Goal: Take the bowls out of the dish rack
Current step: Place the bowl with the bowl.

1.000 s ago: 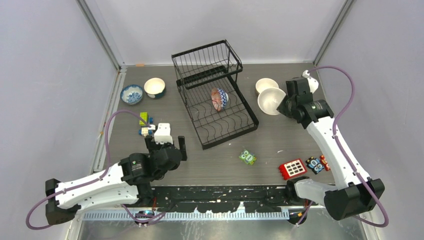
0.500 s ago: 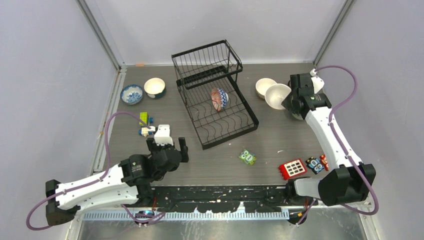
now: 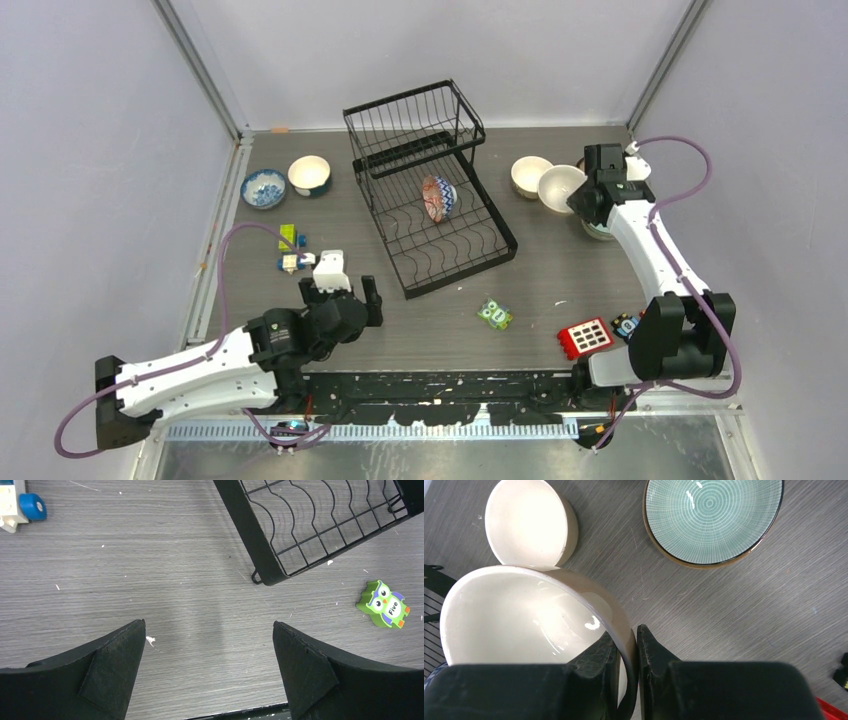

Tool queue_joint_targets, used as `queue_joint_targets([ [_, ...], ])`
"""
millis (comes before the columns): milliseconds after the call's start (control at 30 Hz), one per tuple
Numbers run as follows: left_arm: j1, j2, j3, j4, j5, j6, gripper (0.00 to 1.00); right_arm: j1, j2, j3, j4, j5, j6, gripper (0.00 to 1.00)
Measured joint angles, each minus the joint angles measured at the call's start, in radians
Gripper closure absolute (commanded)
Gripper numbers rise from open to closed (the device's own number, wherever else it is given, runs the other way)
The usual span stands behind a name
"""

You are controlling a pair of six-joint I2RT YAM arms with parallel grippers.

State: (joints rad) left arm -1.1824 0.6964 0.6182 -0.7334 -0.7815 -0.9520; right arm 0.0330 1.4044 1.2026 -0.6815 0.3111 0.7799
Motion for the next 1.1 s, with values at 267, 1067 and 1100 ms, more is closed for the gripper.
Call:
queue_joint_targets([
  [267, 0.0, 0.037, -0.009, 0.023, 0.028, -0.036, 0.0, 0.001, 0.066, -0.006, 0.045, 0.0, 0.03, 0.99],
  [1067, 0.0, 0.085, -0.009, 0.025, 0.032, -0.069, 0.0, 0.001, 0.569, 0.452, 0.036, -0.023, 0.038, 0.94],
  [1100, 0.0, 0.085, -0.009, 0.025, 0.032, -0.069, 0.0, 0.0, 0.579, 0.465, 0.026, -0.025, 0.037, 0.94],
])
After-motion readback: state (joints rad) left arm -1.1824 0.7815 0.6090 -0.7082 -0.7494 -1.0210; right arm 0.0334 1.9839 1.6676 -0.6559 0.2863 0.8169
